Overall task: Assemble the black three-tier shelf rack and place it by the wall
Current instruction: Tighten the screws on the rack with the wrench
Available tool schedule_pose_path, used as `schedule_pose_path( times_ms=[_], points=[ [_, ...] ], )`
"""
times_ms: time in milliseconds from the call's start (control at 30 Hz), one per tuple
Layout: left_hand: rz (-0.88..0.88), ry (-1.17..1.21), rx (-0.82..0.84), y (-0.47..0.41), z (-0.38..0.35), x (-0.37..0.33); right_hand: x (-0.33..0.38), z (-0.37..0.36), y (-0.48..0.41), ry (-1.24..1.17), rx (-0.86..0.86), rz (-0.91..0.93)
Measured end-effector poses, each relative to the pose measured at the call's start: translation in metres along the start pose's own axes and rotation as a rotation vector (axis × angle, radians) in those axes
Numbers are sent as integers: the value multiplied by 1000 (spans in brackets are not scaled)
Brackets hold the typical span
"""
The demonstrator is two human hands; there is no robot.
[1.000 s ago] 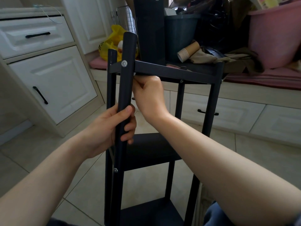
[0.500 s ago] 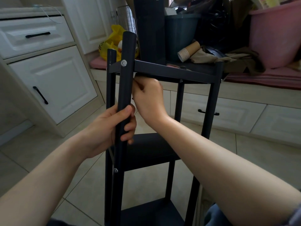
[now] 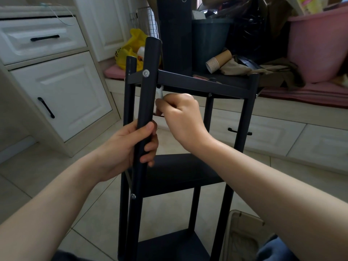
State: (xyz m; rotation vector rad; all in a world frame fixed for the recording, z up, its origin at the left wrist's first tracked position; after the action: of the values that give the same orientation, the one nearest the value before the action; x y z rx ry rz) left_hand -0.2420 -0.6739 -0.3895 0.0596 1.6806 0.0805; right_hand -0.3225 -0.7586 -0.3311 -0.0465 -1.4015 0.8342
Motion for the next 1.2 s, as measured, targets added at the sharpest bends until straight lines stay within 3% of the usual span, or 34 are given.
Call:
schedule_pose_path(
  times_ms=[700,1200],
  points=[
    [-9,3,66,-2,-4,-1,8,5,-1,31,-54,56],
    [-18,-12,84,-2,-7,-2,-2,-9,-10,-19,-252,152]
  ],
)
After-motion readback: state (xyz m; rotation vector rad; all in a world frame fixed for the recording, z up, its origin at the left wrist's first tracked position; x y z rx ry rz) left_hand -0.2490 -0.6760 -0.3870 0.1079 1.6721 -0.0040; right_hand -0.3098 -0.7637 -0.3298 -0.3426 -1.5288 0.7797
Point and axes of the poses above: each hand's wrist, its own y-axis away from the middle knuckle, its own z-axis out of the back of the hand, x = y × z, the point moved 9 cm from there along -y, towards the middle knuckle, and after that the axes turned 3 degrees about z, right-handed, at the moved point
